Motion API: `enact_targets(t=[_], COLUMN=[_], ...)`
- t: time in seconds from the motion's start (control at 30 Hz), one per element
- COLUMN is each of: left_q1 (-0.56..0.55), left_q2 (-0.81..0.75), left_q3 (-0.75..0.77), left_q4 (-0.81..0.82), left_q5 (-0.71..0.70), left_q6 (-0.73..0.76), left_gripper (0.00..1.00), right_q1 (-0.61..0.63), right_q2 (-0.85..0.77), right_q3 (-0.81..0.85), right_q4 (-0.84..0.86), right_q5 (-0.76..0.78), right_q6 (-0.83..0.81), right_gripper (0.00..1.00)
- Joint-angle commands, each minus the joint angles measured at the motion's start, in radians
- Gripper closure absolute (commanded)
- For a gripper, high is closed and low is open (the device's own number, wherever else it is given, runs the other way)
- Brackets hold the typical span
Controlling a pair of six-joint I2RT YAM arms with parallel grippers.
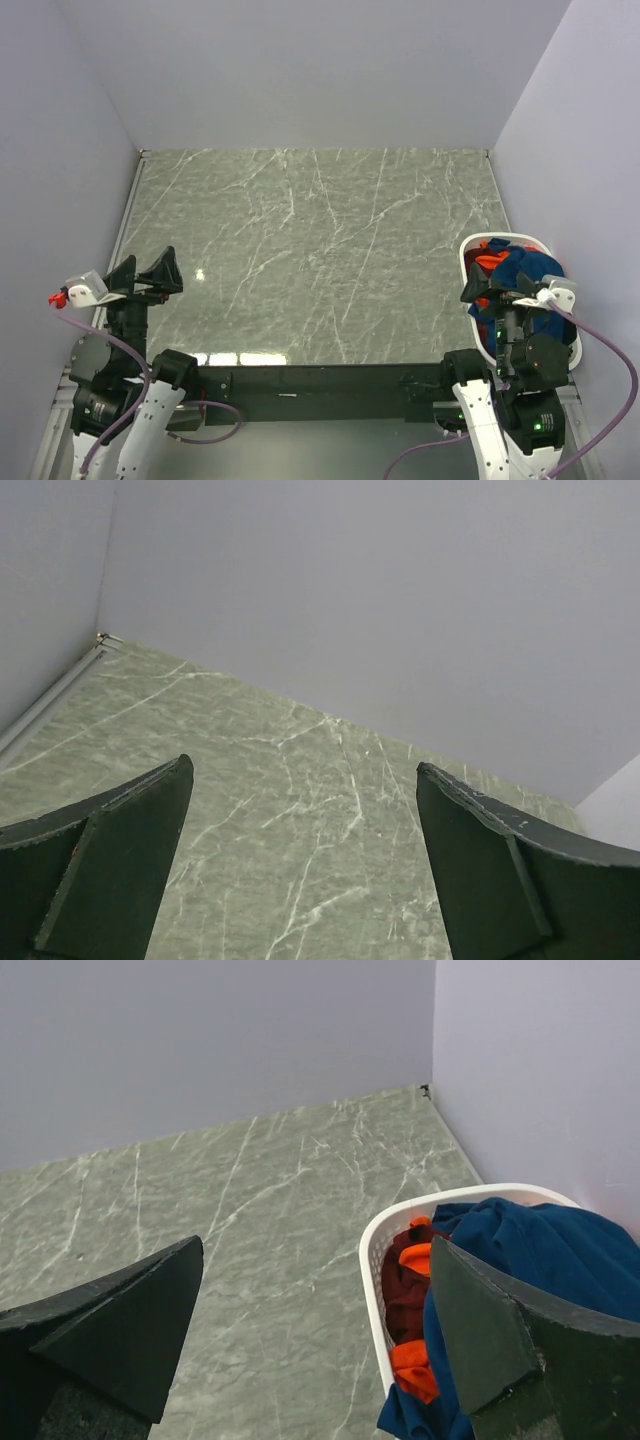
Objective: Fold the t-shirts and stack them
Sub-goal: Grab the tshirt from the pile
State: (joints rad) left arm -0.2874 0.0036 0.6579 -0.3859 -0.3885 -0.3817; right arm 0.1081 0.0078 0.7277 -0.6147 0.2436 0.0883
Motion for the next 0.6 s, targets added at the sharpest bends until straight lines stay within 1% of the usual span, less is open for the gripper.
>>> enact_targets(t=[0.0,0.17,0.23,0.3,0.37,0.43,0.47,0.5,0.57], left_q1=[0.005,0.005,0.005,0.005,0.005,0.004,0.004,0.004,0.001], left_q2=[-0.011,0.079,0.108,0.140,0.166,0.179,0.193,0.199,0.206], left_q3=[-0.017,-0.030,-0.038,-0.055,-0.067,-0.081,-0.081,-0.081,-0.081], left_q4=[0.031,0.036,0.042,0.050,0.062,0.070,0.074,0.076,0.074], left_q5=[0.025,0.030,0.043,0.069,0.109,0.138,0.160,0.168,0.172], left_q6=[-0.016,-0.069,-0.083,-0.105,-0.118,-0.117,-0.112,-0.106,-0.094], left_gripper=[0.01,0.01,0.01,0.00,0.01,0.01,0.00,0.01,0.01], right_q1=[0.005,0.004,0.004,0.005,0.002,0.004,0.005,0.004,0.004], right_q2=[-0.140,-0.068,-0.011,0.090,0.148,0.242,0.274,0.338,0.404], right_q3=[0.041,0.067,0.081,0.107,0.136,0.148,0.163,0.173,0.193], right_q4=[0.015,-0.016,-0.046,-0.075,-0.095,-0.125,-0.135,-0.160,-0.181], right_q5=[0.045,0.101,0.100,0.123,0.166,0.232,0.305,0.334,0.417], right_q6=[0.002,0.051,0.057,0.096,0.119,0.163,0.195,0.209,0.234], right_gripper=[0.00,0.00,0.00,0.00,0.00,0.00,0.00,0.00,0.00])
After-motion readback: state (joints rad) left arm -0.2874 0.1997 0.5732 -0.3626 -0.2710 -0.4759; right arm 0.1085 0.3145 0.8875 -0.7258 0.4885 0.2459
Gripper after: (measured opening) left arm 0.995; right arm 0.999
